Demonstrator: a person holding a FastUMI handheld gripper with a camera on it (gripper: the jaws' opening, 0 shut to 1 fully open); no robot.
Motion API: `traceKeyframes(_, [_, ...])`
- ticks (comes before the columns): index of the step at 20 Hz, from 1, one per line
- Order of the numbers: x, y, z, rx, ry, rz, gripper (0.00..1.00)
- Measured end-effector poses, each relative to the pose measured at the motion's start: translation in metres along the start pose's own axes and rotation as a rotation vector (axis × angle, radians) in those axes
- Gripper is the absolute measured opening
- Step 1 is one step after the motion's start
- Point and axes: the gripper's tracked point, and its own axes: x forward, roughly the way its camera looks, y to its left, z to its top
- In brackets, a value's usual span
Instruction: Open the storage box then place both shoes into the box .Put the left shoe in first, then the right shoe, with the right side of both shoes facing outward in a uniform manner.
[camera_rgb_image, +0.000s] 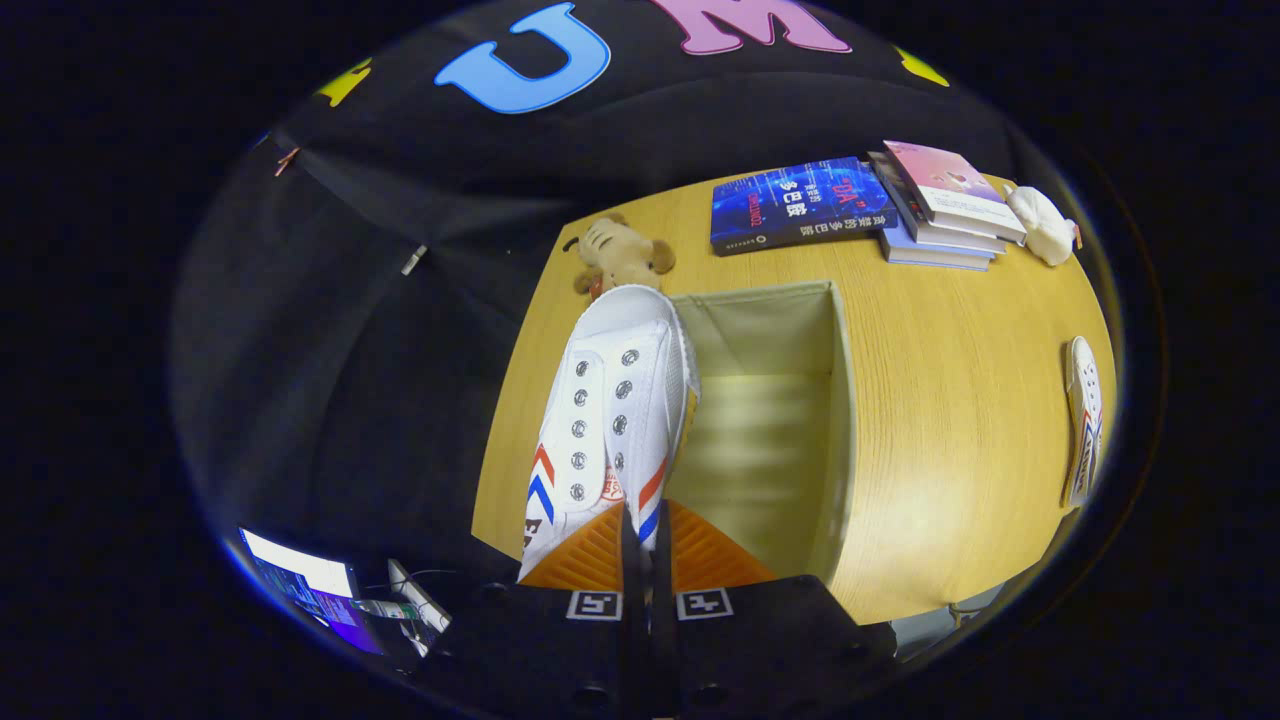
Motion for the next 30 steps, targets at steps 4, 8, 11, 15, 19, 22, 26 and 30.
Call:
traceKeyframes(4, [0.031,-0.015,-0.017,-0.007,0.058,-0.102,0.05])
traceKeyframes(8, [0.057,-0.02,-0.022,-0.009,0.094,-0.144,0.05])
traceKeyframes(11, [0.076,-0.022,-0.022,-0.016,0.108,-0.168,0.05])
traceKeyframes(15, [0.092,-0.028,-0.031,-0.055,0.136,-0.205,0.12])
traceKeyframes(19, [0.079,-0.01,-0.014,-0.084,0.067,-0.124,0.44])
traceKeyframes(22, [0.043,-0.007,0.012,-0.098,-0.028,-0.082,1.0])
traceKeyframes(26, [-0.024,-0.031,0.039,-0.121,-0.173,-0.077,0.99])
traceKeyframes(30, [-0.087,-0.097,0.053,-0.181,-0.278,-0.164,0.99])
